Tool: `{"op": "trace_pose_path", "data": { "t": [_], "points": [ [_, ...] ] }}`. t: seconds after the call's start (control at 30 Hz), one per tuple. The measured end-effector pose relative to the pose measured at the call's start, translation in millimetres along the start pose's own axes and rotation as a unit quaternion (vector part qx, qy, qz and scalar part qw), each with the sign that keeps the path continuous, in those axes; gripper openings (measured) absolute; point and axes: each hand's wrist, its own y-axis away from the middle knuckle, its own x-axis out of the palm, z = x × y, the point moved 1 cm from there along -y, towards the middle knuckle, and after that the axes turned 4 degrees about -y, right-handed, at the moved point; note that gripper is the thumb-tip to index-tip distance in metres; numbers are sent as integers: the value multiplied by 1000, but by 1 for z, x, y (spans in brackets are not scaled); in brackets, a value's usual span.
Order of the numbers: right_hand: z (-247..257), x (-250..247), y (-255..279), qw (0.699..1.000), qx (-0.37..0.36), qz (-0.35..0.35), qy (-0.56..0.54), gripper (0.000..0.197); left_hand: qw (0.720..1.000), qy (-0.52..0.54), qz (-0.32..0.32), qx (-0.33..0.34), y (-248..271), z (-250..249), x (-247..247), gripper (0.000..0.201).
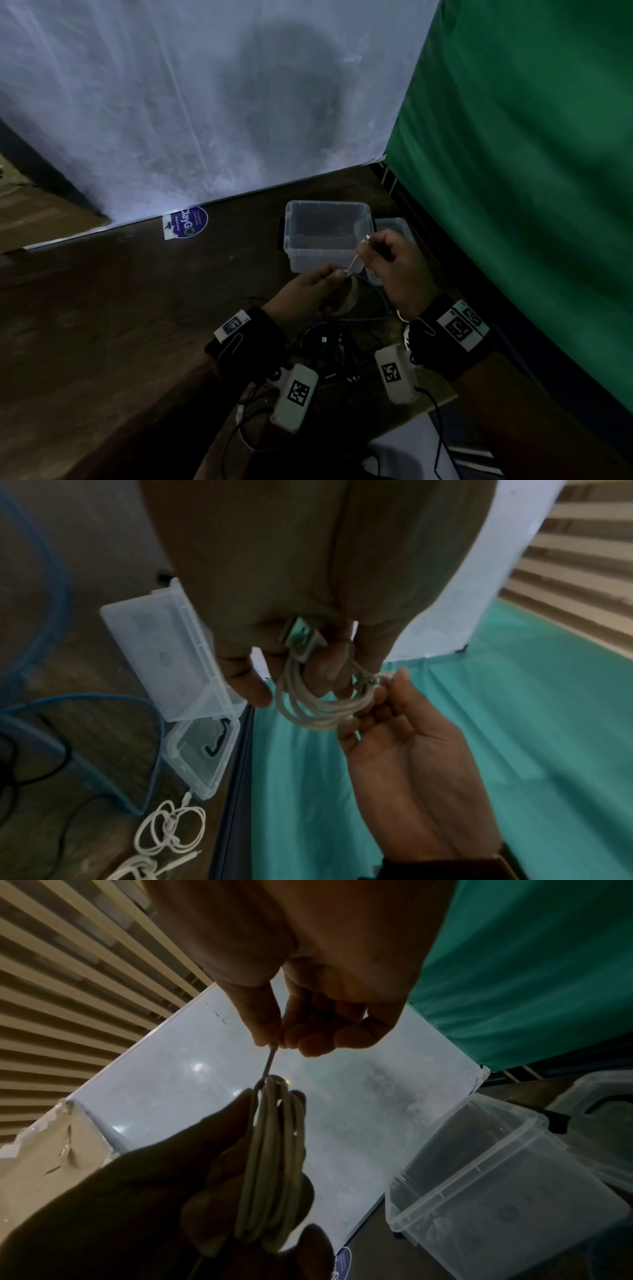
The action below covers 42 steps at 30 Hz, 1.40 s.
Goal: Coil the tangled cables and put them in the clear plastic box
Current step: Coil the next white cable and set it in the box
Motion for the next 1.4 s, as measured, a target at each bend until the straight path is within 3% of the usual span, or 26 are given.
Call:
{"op": "trace_pose_path", "data": {
  "t": [0.1, 0.2, 0.37, 0.47, 0.53, 0.63, 0.77, 0.93, 1.1, 1.2, 1.3, 1.4],
  "points": [
    [-2, -3, 1, 998, 40, -19, -47, 10, 998, -13, 25, 50, 2, -10, 4, 21],
    [-6, -4, 1, 991, 78, -32, -99, 4, 997, -38, 8, 67, -5, -13, 4, 14],
    [-9, -4, 6, 999, 8, 10, 48, 5, 998, 6, -29, 60, -14, -9, -2, 16],
    [-10, 2, 18, 999, -6, -7, 38, 10, 996, -22, -50, 70, -18, -12, -6, 15],
    [-12, 3, 22, 999, -12, -38, 16, 29, 993, -58, -75, 77, -19, -14, -10, 18],
    [-11, 2, 22, 989, -85, 28, 120, 56, 988, -93, -83, 90, -20, -14, -15, 25],
    [-5, 4, 16, 994, -60, 52, 76, 28, 979, -128, -104, 120, -22, -12, -15, 21],
    [-2, 3, 15, 996, 39, 62, -43, 35, 952, -220, -115, 179, -24, -7, -18, 21],
    [2, 3, 18, 965, 133, 99, -202, 28, 917, -314, -85, 232, -20, -8, -14, 28],
    [-3, 4, 24, 981, 94, 106, -131, 35, 901, -358, -105, 222, -21, -6, -15, 24],
    [-3, 5, 25, 996, 52, 47, -51, 20, 889, -376, -124, 232, -22, -8, -13, 21],
    [1, 5, 25, 998, 33, 39, -38, 12, 897, -369, -111, 215, -21, -10, -11, 28]
  ]
}}
